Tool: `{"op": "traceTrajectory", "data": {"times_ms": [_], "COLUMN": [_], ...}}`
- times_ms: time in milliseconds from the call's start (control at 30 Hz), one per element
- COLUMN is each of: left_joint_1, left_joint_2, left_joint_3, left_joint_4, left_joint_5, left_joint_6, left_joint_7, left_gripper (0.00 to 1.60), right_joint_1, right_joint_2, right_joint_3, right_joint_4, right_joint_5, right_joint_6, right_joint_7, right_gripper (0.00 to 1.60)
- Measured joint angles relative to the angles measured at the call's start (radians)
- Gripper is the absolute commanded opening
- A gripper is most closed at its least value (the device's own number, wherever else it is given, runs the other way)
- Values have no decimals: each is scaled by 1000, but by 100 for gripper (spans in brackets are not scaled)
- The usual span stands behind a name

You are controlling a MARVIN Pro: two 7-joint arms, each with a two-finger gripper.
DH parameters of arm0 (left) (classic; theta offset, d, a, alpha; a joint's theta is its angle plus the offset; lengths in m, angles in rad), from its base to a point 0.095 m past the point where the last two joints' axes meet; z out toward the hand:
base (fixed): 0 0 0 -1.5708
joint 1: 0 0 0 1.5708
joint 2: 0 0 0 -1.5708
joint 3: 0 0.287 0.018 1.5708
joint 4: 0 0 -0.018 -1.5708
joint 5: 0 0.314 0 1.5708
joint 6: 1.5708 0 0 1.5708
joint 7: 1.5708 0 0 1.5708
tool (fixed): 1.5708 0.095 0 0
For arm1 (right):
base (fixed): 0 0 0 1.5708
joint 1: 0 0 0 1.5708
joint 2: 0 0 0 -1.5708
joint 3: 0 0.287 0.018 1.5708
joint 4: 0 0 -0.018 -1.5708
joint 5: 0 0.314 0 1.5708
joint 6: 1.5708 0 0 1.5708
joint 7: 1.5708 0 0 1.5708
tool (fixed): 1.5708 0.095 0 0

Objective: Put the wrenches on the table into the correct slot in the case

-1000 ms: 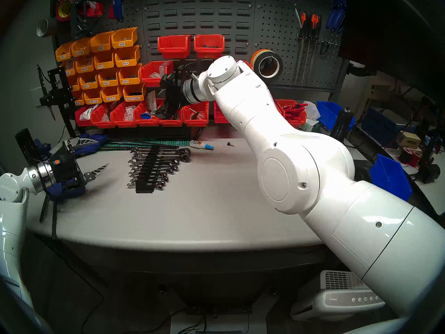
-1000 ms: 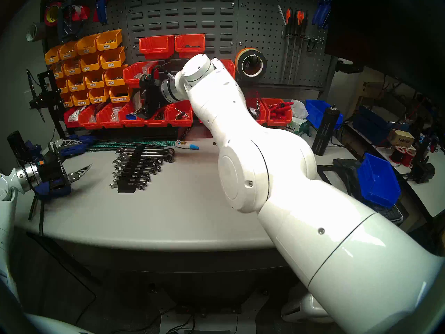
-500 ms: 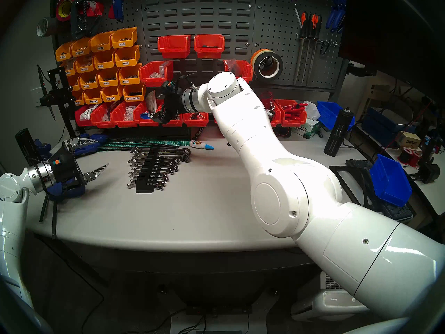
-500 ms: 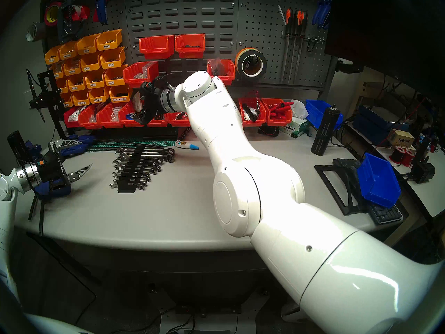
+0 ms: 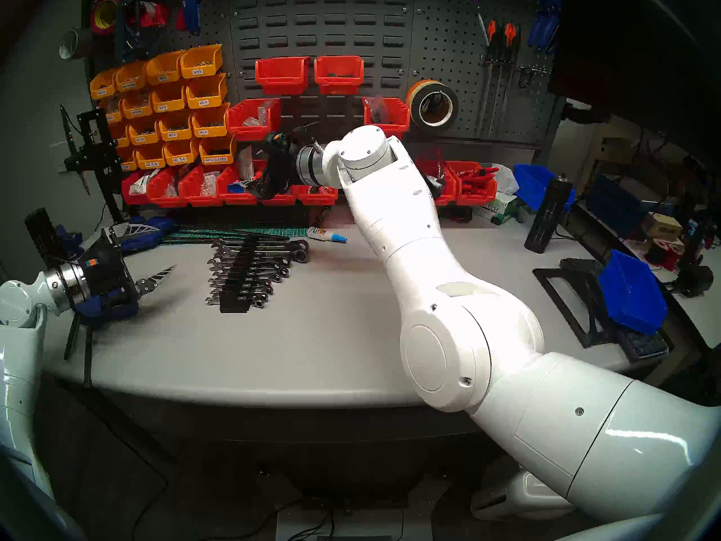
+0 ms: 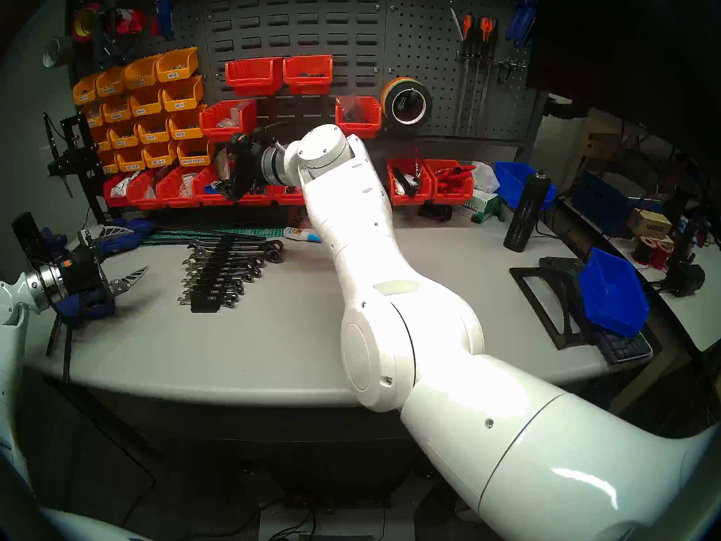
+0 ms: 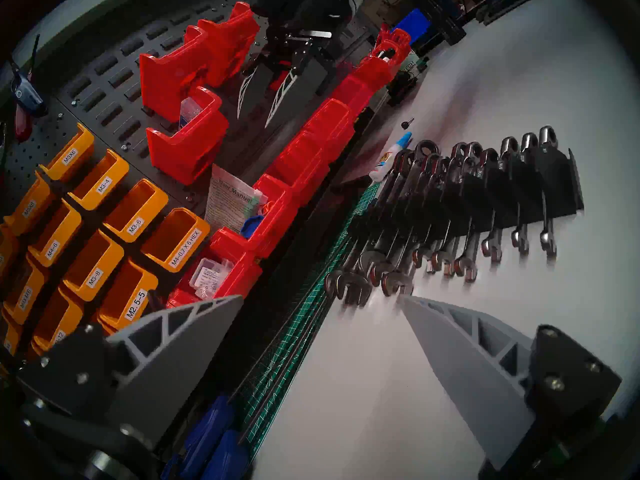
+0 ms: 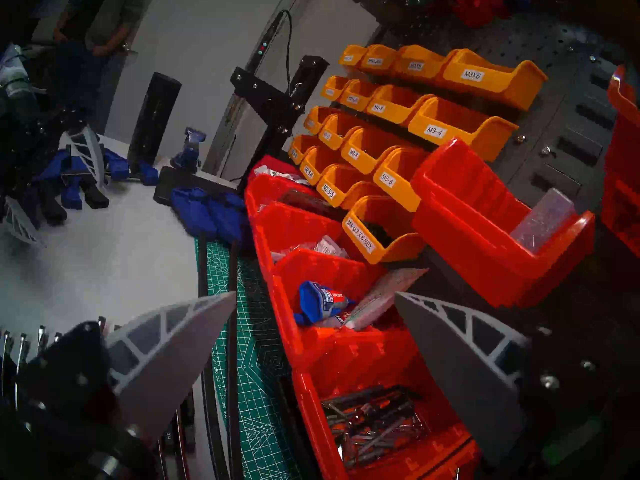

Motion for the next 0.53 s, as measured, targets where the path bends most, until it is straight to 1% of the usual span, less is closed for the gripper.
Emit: {"op": "traceTrajectory", "data": {"times_ms": [333,533], "left_joint_1": [0,0], "left_joint_2": [0,0], "left_joint_3": [0,0], "left_joint_4": [0,0], "left_joint_5": [0,0], "left_joint_6": [0,0], "left_joint_7": [0,0], "left_gripper": [160,160], "right_joint_1": [-77,-105], "right_joint_2": [-10,-13], "right_joint_3": [-23,-30], "right_joint_4": [-119,-165], "right_joint_5": [-40,-56], "right_joint_6": [47,69], "right_joint_7": [-10,-11], "right_gripper": [160,160]}}
